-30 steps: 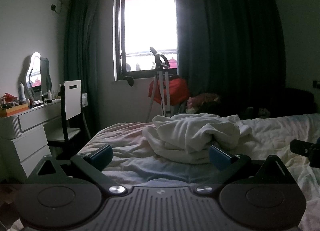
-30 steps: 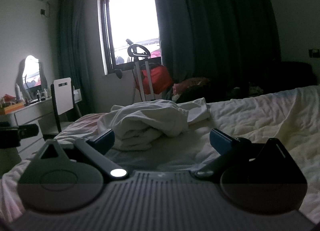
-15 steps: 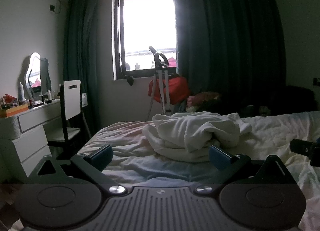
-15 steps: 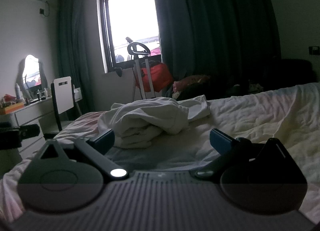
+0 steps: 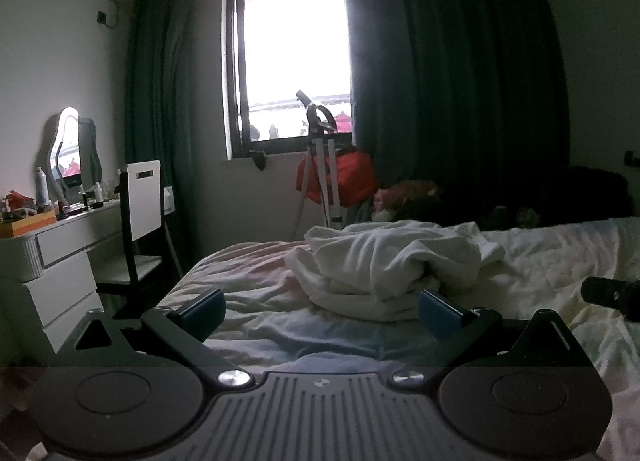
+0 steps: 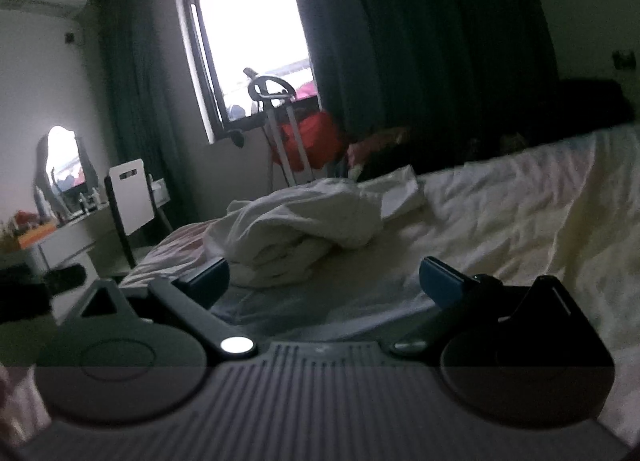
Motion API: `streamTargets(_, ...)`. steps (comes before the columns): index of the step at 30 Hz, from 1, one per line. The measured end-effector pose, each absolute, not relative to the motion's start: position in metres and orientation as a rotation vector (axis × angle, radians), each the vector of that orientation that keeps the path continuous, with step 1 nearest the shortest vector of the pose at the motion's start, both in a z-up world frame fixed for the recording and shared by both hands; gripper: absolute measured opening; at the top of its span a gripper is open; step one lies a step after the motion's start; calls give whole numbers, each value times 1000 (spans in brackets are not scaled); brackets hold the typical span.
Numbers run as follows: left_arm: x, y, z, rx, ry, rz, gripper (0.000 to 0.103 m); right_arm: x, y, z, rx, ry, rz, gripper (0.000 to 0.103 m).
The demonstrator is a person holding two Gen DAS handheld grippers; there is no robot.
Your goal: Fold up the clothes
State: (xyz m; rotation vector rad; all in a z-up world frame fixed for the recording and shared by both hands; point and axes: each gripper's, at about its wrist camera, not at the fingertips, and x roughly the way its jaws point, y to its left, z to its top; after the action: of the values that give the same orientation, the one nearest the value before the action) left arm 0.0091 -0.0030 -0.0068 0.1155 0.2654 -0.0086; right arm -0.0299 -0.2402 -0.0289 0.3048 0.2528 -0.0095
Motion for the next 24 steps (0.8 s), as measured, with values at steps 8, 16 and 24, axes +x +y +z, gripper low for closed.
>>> streamTargets(8,20,2,-13,61,292,4,103,-38,-242,13,372,153,-44,103)
streamTargets(16,26,1,-33,40,307,-76,103,-22,-232,70,244,160,-85,103)
streamTargets(24,49,-39,-62,97,357,-323,103,-19,-275,3,339,267,-39,103)
